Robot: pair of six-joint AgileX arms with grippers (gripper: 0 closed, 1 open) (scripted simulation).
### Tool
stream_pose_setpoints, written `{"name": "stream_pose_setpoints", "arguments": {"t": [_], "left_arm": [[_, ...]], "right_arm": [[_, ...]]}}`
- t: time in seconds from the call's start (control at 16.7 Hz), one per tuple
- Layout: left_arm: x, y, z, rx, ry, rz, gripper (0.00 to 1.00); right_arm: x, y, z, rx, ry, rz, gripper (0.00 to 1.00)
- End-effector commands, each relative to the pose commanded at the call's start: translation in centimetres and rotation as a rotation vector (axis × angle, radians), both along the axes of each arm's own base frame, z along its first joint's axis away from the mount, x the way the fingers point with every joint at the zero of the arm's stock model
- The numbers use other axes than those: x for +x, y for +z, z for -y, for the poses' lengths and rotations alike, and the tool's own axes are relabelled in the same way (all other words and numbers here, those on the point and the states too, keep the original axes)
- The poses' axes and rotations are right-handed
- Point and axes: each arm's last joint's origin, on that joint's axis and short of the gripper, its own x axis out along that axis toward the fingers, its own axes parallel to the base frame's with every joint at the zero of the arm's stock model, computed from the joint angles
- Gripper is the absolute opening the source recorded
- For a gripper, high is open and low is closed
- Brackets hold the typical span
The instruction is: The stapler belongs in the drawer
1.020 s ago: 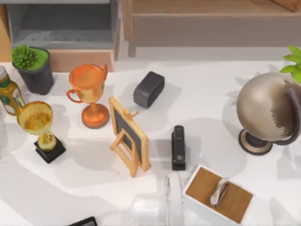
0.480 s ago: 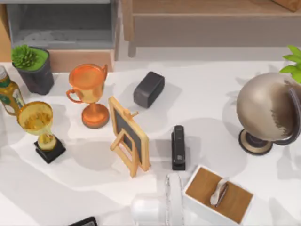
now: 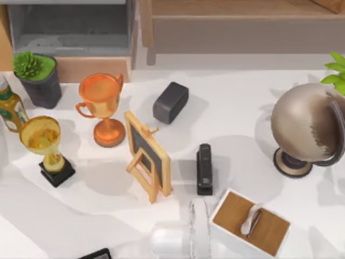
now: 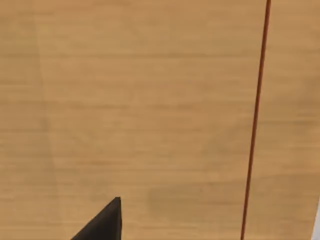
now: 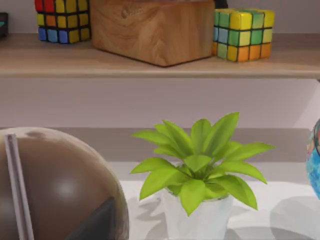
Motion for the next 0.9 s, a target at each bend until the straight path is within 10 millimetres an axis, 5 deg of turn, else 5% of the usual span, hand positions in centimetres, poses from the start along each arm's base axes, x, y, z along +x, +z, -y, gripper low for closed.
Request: {"name": "stream_pose_setpoints", "arguments": {"t": [0.66, 0.9], "left_arm": [[0.00, 0.00, 0.00, 0.000, 0.000, 0.000, 0.02], [0.00, 0.00, 0.00, 0.000, 0.000, 0.000, 0.00]], "right_arm": [[0.00, 0.00, 0.00, 0.000, 0.000, 0.000, 1.00], [0.00, 0.00, 0.00, 0.000, 0.000, 0.000, 1.00]]}}
